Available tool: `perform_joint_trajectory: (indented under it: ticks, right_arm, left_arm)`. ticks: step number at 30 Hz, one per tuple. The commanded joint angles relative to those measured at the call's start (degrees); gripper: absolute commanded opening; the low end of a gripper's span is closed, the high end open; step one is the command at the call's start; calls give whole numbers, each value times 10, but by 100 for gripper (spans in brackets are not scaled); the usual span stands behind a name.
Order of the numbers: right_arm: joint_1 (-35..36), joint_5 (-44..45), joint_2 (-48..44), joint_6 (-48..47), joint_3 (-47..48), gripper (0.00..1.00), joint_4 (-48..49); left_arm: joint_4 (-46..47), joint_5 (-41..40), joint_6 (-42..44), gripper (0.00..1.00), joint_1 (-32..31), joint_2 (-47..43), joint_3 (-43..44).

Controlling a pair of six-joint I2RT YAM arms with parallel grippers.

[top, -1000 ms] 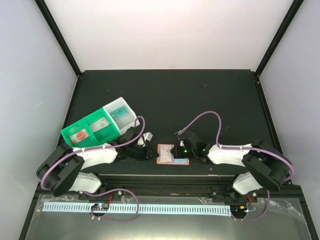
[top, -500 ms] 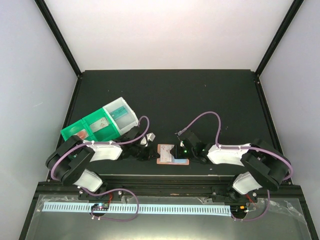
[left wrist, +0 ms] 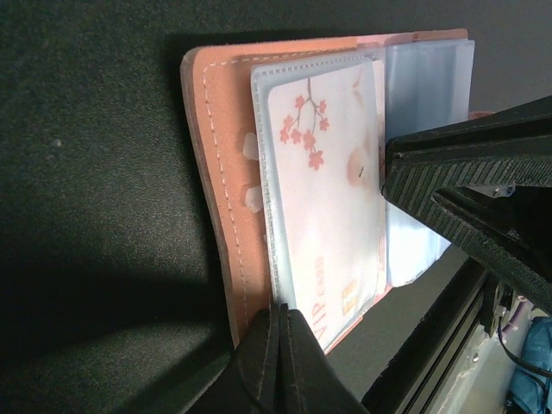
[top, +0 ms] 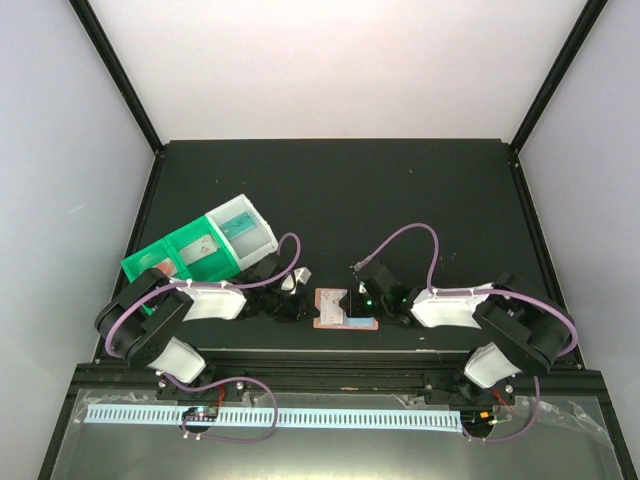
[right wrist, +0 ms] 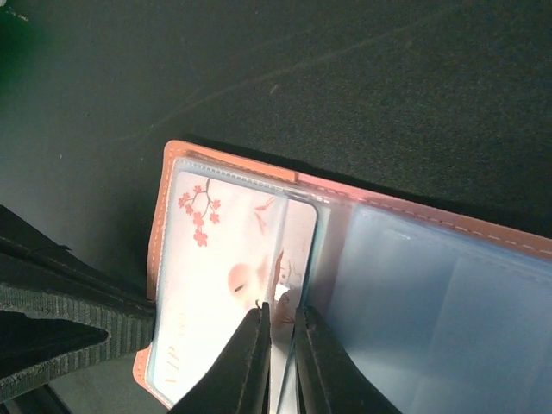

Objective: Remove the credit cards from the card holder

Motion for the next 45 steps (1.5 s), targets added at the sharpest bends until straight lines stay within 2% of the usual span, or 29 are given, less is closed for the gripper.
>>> perform_joint_trajectory:
  ticks: [1,4,22,26,29,37,39,42,45]
  right_arm:
    - [1,4,5,0,-10,7,11]
    - [1,8,0,-2,-13,1,12]
    - [-3,30,-49,-17,-24,1,-12]
    - [-3,4,-46,-3,-26,7,14]
    - [-3,-7,-35,7,-26,11,30]
    - [-3,-1,-18,14,-23,14,28]
    - [-2,5,-19,14,-23,15,23]
    - [-3,8,-19,16,-27,16,25]
    - [-3,7,-17,20,-32,16,30]
  left_arm:
    - [-27,-32,14,2,-3,8,5]
    - [-31,-37,14,2,-3,7,4]
    - [-28,-41,-6,1,-3,-3,-14]
    - [-25,-24,-14,1,-3,-20,-10]
    - [-38,-20,-19,8,-3,-40,3]
    - [-39,-25,-19,14,-3,-54,31]
    - [-25,-20,-16,14,-3,-42,31]
    - [-16,-12,-14,7,-4,-17,30]
    - [-9,-14,-14,4,-4,-2,18]
